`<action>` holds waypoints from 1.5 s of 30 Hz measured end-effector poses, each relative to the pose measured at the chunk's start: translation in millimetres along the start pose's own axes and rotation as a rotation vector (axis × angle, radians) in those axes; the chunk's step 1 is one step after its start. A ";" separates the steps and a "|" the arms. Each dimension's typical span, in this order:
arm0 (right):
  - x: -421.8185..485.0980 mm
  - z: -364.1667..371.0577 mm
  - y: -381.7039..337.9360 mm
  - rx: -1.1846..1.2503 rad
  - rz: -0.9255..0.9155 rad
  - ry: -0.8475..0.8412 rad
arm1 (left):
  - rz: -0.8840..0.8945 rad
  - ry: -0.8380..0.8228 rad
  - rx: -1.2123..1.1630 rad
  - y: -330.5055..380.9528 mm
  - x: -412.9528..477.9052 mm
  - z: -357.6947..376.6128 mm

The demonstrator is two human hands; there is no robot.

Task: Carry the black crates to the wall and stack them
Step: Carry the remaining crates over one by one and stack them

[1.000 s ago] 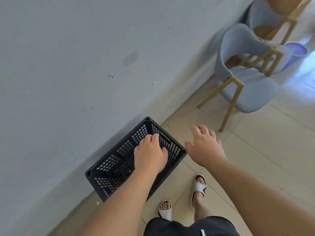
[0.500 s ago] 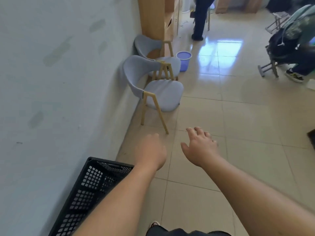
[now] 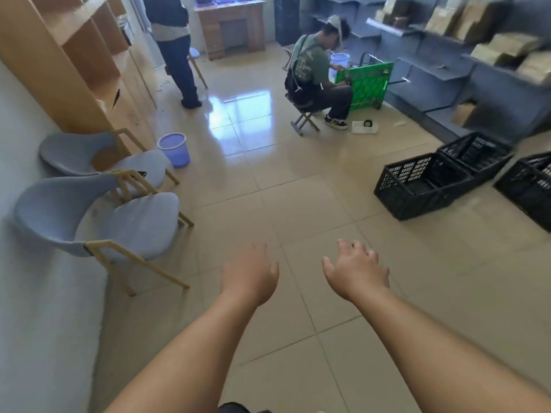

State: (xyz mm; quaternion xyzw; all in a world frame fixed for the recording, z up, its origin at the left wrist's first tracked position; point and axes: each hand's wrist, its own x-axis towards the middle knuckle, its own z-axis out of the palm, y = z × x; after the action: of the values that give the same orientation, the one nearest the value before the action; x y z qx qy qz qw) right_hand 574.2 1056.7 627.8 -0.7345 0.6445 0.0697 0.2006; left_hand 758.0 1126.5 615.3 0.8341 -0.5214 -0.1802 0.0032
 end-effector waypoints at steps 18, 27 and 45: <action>210.4 -125.9 130.9 0.241 0.547 0.161 | 0.480 -0.083 0.105 231.7 277.7 -54.6; 267.8 -160.3 246.7 0.321 0.815 0.199 | 0.758 -0.122 0.209 404.7 342.6 -31.9; 442.4 -283.3 516.1 0.320 0.801 0.155 | 0.775 -0.125 0.214 740.3 439.8 7.6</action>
State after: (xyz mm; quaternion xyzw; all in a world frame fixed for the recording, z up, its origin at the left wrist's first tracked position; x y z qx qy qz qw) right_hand 97.6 495.5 620.2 -0.3895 0.8943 -0.0140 0.2199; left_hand 284.8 407.1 620.5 0.5589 -0.8121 -0.1609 -0.0477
